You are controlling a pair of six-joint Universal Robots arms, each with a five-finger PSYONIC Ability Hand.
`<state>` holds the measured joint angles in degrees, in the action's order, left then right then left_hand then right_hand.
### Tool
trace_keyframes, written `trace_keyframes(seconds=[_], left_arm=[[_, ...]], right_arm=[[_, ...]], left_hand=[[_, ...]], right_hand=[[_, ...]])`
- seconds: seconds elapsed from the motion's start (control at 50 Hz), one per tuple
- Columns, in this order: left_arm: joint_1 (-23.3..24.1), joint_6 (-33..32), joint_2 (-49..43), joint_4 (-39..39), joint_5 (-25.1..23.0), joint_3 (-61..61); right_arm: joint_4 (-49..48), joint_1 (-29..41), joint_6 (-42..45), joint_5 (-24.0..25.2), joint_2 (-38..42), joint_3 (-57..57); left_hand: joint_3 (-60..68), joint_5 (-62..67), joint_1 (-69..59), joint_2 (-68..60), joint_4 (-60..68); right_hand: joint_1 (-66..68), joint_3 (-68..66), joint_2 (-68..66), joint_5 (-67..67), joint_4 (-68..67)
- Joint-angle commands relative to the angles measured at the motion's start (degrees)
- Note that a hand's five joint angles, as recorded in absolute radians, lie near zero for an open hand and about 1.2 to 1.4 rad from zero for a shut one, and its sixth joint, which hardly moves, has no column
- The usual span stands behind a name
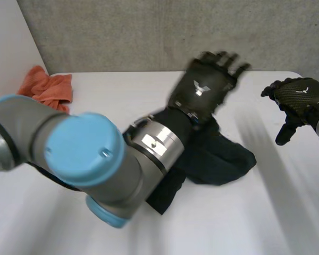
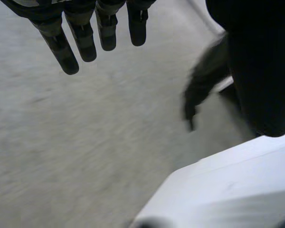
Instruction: Fold the laundry.
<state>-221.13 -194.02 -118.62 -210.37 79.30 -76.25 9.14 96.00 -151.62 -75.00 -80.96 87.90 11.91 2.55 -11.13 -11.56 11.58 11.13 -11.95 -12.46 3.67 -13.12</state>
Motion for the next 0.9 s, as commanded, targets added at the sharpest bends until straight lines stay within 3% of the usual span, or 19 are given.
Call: trace_keyframes(seconds=[0.02,0.16,0.26,0.38,0.54,0.76,0.9], left_arm=[[-7.6,0.0,8.0,5.7,8.5,-3.6],[-9.5,-0.4,13.6,15.2,11.1,-11.1],[-10.0,-0.3,13.9,24.3,11.1,-13.5],[-10.4,0.1,12.1,35.1,11.1,-13.7],[-12.9,0.2,6.4,33.2,11.1,-12.9],[-13.5,-0.2,2.6,27.7,11.1,-11.6],[-13.5,-0.6,0.8,26.5,11.3,-10.2]], right_arm=[[0.2,0.2,2.0,2.6,0.0,-1.2],[4.0,0.2,12.4,10.7,0.0,0.2],[8.8,0.3,17.2,11.5,1.3,1.4],[9.4,0.8,17.8,11.8,9.8,1.6],[3.6,0.9,17.6,11.4,14.7,2.1],[-3.2,0.9,15.5,11.6,18.7,3.9],[-7.8,2.6,14.9,11.7,20.5,4.1]], left_hand=[[-1.9,-2.5,1.1,1.6,-1.6],[5.9,5.2,-6.6,-6.2,6.2],[16.1,15.5,-16.9,-16.5,16.5],[19.7,19.0,-20.4,-20.0,20.0],[31.4,30.8,-32.2,-31.8,31.8],[35.1,34.5,-35.9,-35.5,35.5],[60.4,59.7,-61.1,-60.7,60.7]], right_hand=[[-1.1,1.9,2.5,-3.7,3.1],[-1.1,1.9,2.5,-3.7,3.1],[-1.1,1.9,2.5,-3.7,3.1],[1.3,-0.5,0.0,-1.2,0.7],[9.2,-8.4,-7.9,6.7,-7.2],[13.6,-12.8,-12.3,11.0,-11.6],[18.3,-17.5,-17.0,15.7,-16.3]])
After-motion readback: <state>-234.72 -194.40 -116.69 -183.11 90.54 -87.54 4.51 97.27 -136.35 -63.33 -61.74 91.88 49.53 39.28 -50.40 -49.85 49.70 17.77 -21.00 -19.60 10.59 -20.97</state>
